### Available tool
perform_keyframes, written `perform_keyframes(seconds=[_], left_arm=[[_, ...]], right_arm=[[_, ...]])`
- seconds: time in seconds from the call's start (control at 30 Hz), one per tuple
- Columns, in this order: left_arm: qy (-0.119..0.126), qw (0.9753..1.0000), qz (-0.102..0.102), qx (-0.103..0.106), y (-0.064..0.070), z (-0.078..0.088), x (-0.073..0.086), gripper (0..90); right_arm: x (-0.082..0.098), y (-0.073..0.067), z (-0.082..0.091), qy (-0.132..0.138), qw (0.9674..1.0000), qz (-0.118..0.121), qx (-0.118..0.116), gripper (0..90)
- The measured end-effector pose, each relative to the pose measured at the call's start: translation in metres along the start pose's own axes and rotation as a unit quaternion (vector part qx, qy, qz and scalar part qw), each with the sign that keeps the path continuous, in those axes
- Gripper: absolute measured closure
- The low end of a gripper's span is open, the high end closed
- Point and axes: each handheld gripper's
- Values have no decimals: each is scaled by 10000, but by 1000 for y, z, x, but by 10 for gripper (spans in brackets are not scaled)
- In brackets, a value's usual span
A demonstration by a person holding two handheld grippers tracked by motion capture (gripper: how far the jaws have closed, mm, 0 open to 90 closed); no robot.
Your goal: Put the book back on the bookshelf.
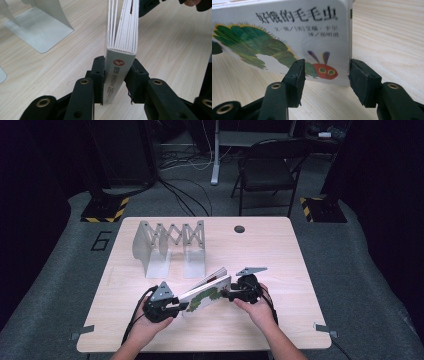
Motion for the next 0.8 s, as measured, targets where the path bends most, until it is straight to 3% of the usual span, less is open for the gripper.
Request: perform_keyframes(seconds=[0.27,0.3,0.43,0.6,0.8], left_arm=[[-75,9999,-86,-46,8,0,-2,744],[-113,9999,-104,-22,8,0,-2,745],[-218,9996,-200,15,7,3,-2,745],[-276,9995,-159,51,5,6,-1,744],[-575,9975,-397,37,4,13,-1,743]], right_arm=[[-1,4,-3,-38,9999,11,112,467],[-1,6,-4,9,9998,107,148,467],[-1,7,-3,-16,9998,50,200,466],[-1,11,0,16,9998,-61,182,462],[-2,16,0,19,9998,-27,192,459]])
Point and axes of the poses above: each handheld gripper's, and its own axes: z roughly backward along the jaws, x roughly out of its underside, y roughly to its right, and after that the axes turned 11 degrees about -y, right-handed
